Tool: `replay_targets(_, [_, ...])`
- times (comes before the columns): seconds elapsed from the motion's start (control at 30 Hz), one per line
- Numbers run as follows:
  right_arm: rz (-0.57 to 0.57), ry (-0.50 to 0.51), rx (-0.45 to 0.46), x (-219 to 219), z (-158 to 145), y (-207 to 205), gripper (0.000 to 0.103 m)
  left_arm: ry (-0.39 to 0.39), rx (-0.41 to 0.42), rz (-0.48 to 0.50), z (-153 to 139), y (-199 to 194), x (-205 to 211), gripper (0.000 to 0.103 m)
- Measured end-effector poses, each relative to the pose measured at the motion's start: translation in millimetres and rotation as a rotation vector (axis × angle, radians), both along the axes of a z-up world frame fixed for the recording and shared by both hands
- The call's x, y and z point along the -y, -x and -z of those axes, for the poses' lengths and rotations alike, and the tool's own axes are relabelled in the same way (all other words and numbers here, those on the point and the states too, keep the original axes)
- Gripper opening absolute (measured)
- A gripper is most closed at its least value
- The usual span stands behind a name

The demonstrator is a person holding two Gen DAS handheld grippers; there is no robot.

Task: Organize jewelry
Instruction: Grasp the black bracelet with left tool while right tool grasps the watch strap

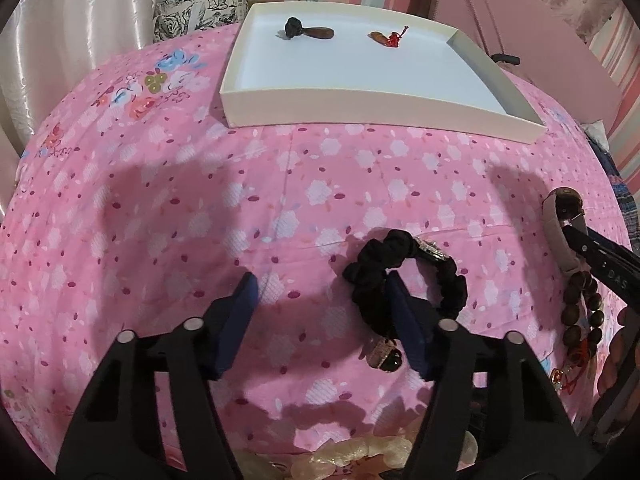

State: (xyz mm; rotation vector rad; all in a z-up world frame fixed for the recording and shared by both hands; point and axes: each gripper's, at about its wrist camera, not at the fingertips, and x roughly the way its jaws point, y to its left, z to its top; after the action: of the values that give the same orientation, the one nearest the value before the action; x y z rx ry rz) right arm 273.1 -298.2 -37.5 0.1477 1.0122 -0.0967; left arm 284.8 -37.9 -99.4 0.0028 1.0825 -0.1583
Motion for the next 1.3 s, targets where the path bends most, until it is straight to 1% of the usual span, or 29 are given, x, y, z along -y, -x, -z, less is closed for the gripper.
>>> replay_targets(0.1, [0.001,-0.007,0.006,0.8,-0.5,1.1,0.036,0.009,0.002,0.006,-1.0,0.7,-0.3,0.05])
replay_targets(0.17, [-0.003,-0.008,0.003,-0.3,0.7,0.6,0.031,0.012,0.002,0.008,-1.2,0.4,0.0,0.047])
replay_targets(0.23, [-0.007,0.005,0.004,-2.2,1.1,0.6,0.028,0.016,0.001,0.009,-1.3,0.1,-0.1,0.042])
replay_targets(0.3, [-0.01,0.003,0.005,-2.2,0.9,0.4,0.024,0.027,-0.001,0.01,-1.8,-0.2,-0.9,0.035])
replay_targets(0.33, [-0.009,0.001,0.006,-2.1,1.1,0.6,0.024,0.03,-0.002,0.01,-1.9,-0.4,-1.4,0.034])
replay_targets(0.43, [-0.008,-0.011,0.011,-0.3,0.8,0.9,0.018,0.043,-0.006,0.007,-2.3,-0.5,-3.9,0.027])
replay_targets(0.5, [-0.006,-0.025,0.015,1.1,0.3,0.9,0.015,0.058,-0.01,0.009,-3.2,-0.6,-5.4,0.019])
replay_targets(0.57, [-0.005,-0.031,0.017,1.5,0.4,1.0,0.015,0.067,-0.013,0.012,-3.6,-1.2,-6.2,0.017])
replay_targets(0.7, [-0.009,-0.045,0.023,-0.1,-0.5,1.7,0.011,0.071,-0.012,0.008,-4.1,-0.7,-7.5,0.015])
replay_targets(1.1, [-0.014,-0.036,0.047,-3.6,-4.8,4.7,0.006,0.038,0.03,0.014,-11.6,4.9,-3.5,0.011])
replay_targets(1.3, [-0.002,-0.024,0.084,-4.3,-12.3,3.8,0.006,0.032,0.055,0.025,-20.1,6.7,-0.4,0.009])
